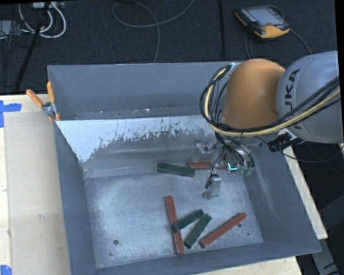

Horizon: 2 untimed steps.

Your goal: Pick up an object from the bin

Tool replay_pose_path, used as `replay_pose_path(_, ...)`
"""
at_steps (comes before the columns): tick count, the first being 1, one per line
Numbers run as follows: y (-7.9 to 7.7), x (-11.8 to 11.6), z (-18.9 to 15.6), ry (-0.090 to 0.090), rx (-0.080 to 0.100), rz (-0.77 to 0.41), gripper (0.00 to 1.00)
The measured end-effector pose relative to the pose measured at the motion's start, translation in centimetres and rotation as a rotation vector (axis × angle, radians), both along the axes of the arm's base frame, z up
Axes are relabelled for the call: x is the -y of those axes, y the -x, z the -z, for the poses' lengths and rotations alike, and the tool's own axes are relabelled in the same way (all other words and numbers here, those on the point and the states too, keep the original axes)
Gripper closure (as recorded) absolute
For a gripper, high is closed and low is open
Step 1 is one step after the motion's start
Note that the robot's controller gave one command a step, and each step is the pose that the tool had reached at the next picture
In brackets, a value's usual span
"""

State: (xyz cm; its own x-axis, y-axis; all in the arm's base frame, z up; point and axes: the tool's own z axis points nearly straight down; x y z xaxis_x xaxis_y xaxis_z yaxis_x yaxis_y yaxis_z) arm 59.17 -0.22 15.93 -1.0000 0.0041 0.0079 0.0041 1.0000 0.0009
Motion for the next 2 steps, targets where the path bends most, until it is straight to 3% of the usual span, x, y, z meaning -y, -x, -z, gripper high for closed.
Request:
replay_pose_path(1, -0.2, 0.0, -0.4, 0.0, 0.007, 0.0, 0.0)
replay_pose_path(2, 0.7, 0.8, 3.3, -0.001, 0.012, 0.084, 0.0)
